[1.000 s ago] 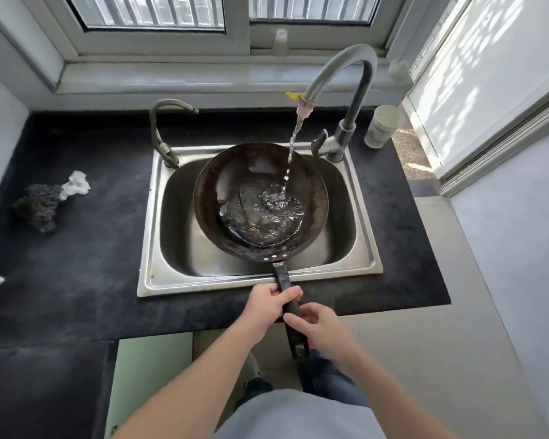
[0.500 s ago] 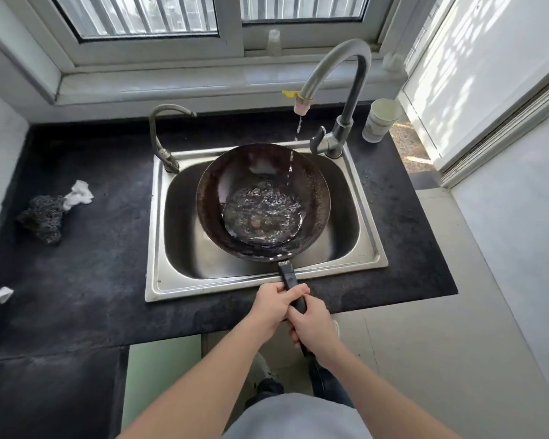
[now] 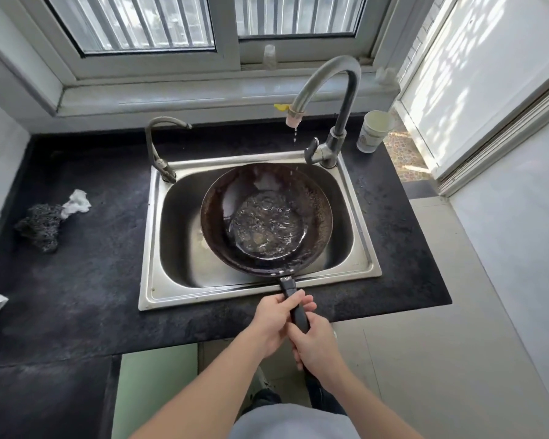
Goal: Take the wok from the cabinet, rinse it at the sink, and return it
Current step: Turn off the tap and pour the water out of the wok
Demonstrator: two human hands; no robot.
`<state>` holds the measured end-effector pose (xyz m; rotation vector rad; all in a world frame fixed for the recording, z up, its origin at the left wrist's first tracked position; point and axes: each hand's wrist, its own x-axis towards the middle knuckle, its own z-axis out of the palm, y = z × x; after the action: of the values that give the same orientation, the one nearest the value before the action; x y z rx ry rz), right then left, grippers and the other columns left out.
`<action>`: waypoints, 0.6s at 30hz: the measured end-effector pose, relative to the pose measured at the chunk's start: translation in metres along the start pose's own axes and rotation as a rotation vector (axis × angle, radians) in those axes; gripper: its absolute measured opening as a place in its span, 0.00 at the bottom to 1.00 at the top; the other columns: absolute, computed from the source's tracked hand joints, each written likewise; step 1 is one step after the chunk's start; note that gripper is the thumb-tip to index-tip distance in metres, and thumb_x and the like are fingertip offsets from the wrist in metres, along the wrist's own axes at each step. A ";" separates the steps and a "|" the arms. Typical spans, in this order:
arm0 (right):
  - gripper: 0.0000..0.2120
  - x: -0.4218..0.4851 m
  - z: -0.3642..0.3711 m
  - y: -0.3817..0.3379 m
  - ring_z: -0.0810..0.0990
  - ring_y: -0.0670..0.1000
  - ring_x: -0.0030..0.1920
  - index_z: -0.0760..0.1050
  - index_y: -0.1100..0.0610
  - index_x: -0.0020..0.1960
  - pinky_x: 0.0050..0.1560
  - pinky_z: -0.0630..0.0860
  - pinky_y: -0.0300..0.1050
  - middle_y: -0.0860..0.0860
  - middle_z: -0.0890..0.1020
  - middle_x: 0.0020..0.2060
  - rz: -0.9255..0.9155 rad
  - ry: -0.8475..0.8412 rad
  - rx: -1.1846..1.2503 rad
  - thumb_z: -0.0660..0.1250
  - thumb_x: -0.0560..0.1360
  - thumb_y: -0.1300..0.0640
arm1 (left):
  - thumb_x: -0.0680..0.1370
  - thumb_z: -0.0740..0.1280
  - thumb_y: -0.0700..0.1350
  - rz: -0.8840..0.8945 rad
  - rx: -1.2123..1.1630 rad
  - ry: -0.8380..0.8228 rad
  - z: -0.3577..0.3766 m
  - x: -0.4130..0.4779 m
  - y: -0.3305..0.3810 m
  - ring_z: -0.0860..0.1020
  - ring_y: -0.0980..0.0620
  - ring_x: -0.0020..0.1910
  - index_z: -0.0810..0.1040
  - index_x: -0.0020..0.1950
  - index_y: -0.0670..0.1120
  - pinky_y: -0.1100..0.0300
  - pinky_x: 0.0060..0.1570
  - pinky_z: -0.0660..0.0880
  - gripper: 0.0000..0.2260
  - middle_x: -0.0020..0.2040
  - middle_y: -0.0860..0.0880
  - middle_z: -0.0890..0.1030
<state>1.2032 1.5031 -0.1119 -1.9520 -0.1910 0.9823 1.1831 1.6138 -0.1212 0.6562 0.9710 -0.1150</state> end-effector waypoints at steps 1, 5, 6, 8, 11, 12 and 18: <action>0.10 0.000 -0.003 0.002 0.74 0.51 0.22 0.76 0.60 0.40 0.23 0.74 0.44 0.52 0.76 0.23 -0.003 -0.001 -0.005 0.67 0.79 0.58 | 0.79 0.68 0.41 -0.003 0.019 -0.009 0.002 0.000 0.000 0.85 0.48 0.45 0.80 0.55 0.32 0.59 0.42 0.81 0.12 0.48 0.39 0.86; 0.10 -0.002 -0.012 0.006 0.75 0.49 0.21 0.76 0.60 0.44 0.23 0.73 0.42 0.51 0.77 0.24 -0.048 -0.001 -0.062 0.67 0.80 0.55 | 0.79 0.68 0.41 -0.018 -0.013 -0.055 0.008 0.000 -0.001 0.84 0.48 0.42 0.80 0.55 0.31 0.60 0.42 0.81 0.12 0.43 0.41 0.85; 0.10 -0.002 -0.015 0.006 0.75 0.48 0.21 0.76 0.59 0.44 0.22 0.73 0.41 0.51 0.77 0.24 -0.057 0.002 -0.071 0.67 0.80 0.54 | 0.79 0.68 0.40 -0.015 -0.031 -0.065 0.010 -0.001 -0.001 0.84 0.48 0.42 0.79 0.56 0.31 0.60 0.41 0.81 0.13 0.43 0.41 0.85; 0.11 -0.003 -0.019 0.005 0.74 0.49 0.20 0.76 0.59 0.42 0.22 0.73 0.41 0.52 0.77 0.24 -0.075 0.005 -0.075 0.67 0.80 0.54 | 0.80 0.68 0.40 -0.003 -0.059 -0.077 0.013 -0.001 -0.001 0.84 0.49 0.42 0.78 0.57 0.30 0.61 0.40 0.81 0.13 0.44 0.41 0.84; 0.13 -0.005 -0.019 0.003 0.75 0.50 0.21 0.76 0.60 0.42 0.22 0.73 0.43 0.52 0.78 0.24 -0.095 0.003 -0.063 0.67 0.80 0.52 | 0.80 0.67 0.41 0.026 -0.073 -0.083 0.013 -0.005 0.001 0.84 0.48 0.42 0.77 0.59 0.31 0.60 0.40 0.81 0.13 0.46 0.41 0.85; 0.13 -0.006 -0.018 0.002 0.75 0.50 0.21 0.76 0.60 0.42 0.22 0.73 0.43 0.52 0.78 0.24 -0.098 0.000 -0.058 0.67 0.80 0.52 | 0.80 0.67 0.41 0.034 -0.061 -0.089 0.012 -0.007 0.003 0.84 0.48 0.43 0.77 0.60 0.31 0.59 0.40 0.81 0.14 0.47 0.41 0.85; 0.14 -0.010 -0.003 -0.011 0.74 0.47 0.21 0.75 0.58 0.40 0.22 0.73 0.40 0.51 0.77 0.24 -0.098 -0.003 -0.040 0.65 0.82 0.53 | 0.80 0.66 0.40 0.098 0.011 -0.063 0.001 -0.020 0.013 0.85 0.47 0.46 0.75 0.61 0.33 0.56 0.43 0.82 0.13 0.55 0.38 0.84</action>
<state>1.2011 1.5024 -0.0965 -1.9590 -0.3070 0.9236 1.1773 1.6205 -0.0991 0.7049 0.8767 -0.0544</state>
